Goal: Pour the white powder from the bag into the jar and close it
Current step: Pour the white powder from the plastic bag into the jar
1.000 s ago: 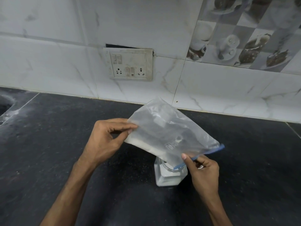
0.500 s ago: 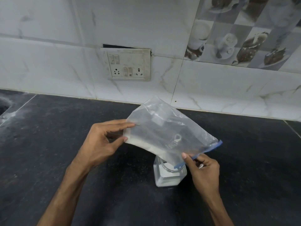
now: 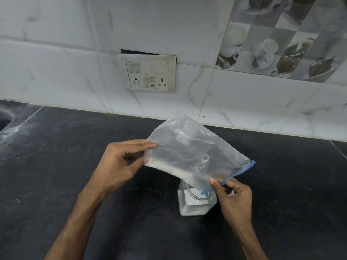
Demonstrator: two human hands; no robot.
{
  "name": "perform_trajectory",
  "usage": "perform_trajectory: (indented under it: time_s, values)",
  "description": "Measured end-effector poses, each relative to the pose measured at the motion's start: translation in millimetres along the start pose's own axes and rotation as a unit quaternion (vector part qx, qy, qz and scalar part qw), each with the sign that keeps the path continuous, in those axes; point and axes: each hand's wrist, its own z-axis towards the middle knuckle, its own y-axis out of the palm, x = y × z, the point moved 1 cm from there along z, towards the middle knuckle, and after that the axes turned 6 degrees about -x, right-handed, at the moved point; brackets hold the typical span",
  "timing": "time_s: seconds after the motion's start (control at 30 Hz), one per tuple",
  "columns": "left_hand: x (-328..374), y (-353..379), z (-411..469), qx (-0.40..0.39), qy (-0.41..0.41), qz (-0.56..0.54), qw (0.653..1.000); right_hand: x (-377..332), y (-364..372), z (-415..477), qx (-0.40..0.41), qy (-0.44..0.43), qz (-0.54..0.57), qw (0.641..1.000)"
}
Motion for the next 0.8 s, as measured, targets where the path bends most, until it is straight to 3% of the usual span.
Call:
perform_trajectory:
  time_s: [0.8]
  values:
    - [-2.2,1.4,3.0,0.005,0.016,0.013,1.000,2.3,-1.7,-0.3,0.013,0.004,0.009,1.000]
